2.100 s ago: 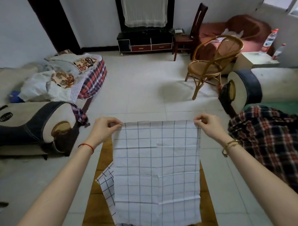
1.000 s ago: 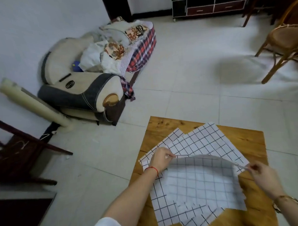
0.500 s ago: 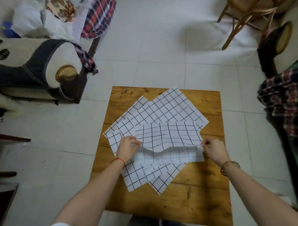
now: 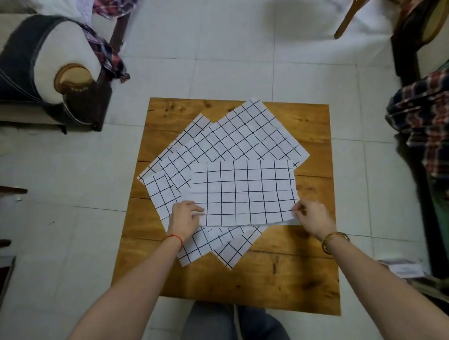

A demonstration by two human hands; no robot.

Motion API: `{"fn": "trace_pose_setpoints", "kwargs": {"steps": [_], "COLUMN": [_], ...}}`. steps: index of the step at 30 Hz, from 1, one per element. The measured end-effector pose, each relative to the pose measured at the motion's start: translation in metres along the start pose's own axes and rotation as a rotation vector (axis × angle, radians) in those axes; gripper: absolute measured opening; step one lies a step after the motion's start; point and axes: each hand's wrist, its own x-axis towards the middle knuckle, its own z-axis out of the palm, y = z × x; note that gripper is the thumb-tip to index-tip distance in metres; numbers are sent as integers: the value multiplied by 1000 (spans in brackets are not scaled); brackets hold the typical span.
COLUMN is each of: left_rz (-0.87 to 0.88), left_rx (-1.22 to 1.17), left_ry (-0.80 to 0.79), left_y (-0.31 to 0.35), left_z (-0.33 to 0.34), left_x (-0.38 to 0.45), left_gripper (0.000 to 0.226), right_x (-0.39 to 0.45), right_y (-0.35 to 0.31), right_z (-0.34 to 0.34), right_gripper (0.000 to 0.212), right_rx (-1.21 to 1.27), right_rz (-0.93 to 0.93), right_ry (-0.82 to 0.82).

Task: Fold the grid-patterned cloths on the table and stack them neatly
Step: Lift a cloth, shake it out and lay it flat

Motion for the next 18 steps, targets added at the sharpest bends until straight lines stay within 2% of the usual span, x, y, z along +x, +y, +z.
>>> {"fn": "trace_pose_setpoints", "kwargs": {"steps": [10,18], "left_rz": [100,131], "left_rx": [80,190], "left_ry": [32,11], "left_y": [3,5], "left_z": [8,12], "left_x": [49,101], "left_gripper": [46,68], "right_x": [50,113], "right_y": [-48,-124], "right_z": [21,58], "right_gripper": [17,46], "right_rx": [-2,-93], "right_rz": [-123,-354], "right_ry": [65,31]}}
